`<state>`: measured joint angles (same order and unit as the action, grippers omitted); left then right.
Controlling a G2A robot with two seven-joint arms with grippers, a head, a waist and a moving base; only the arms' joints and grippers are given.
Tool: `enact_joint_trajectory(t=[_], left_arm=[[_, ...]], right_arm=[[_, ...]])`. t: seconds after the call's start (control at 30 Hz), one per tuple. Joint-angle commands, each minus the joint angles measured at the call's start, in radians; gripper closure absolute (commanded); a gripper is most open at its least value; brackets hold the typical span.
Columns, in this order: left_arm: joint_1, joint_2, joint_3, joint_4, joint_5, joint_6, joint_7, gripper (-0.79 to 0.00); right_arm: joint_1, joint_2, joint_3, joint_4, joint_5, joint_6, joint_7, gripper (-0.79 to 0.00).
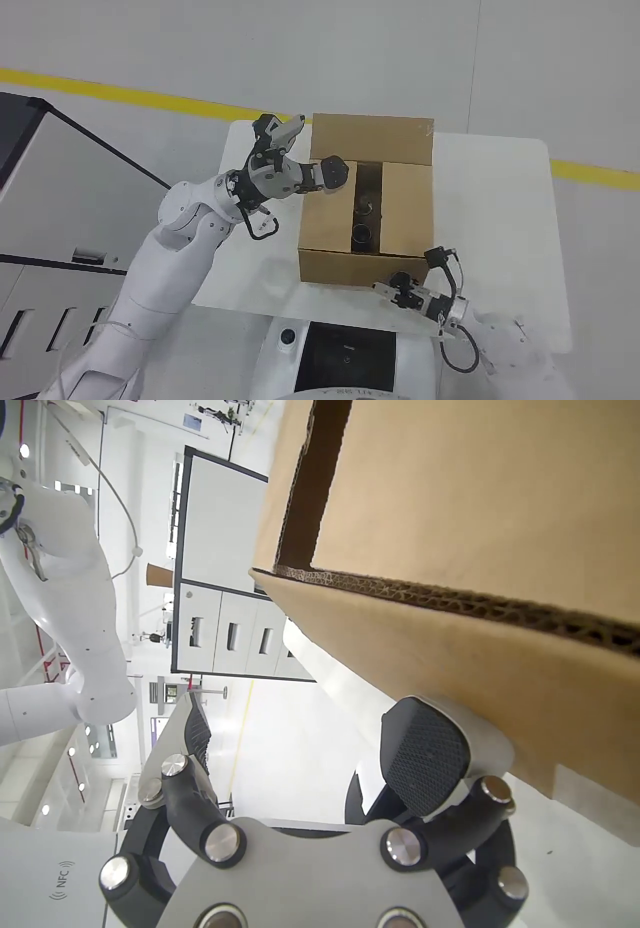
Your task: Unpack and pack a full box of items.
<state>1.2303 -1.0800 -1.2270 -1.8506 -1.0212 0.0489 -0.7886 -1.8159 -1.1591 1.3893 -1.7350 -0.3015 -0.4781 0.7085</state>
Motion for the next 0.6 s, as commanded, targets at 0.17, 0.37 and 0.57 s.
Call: enact_joint_trajectory(t=[0.17, 0.37, 0.57], left_arm=[[0.0, 0.002, 0.003, -0.025, 0.08, 0.019, 0.03, -0.785], [0.005, -0.01, 0.015, -0.033, -0.006, 0.012, 0.076, -0.785], [-0.052, -0.037, 0.124, 0.031, -0.012, -0.012, 0.101, -0.785]], right_arm=[[-0.016, 0.009, 0.018, -0.03, 0.274, 0.017, 0.08, -0.785], [-0.04, 0.028, 0.172, -0.08, 0.787, 0.098, 0.244, -0.785], [-0.043, 0.039, 0.356, -0.044, 1.122, 0.183, 0.272, -0.785]])
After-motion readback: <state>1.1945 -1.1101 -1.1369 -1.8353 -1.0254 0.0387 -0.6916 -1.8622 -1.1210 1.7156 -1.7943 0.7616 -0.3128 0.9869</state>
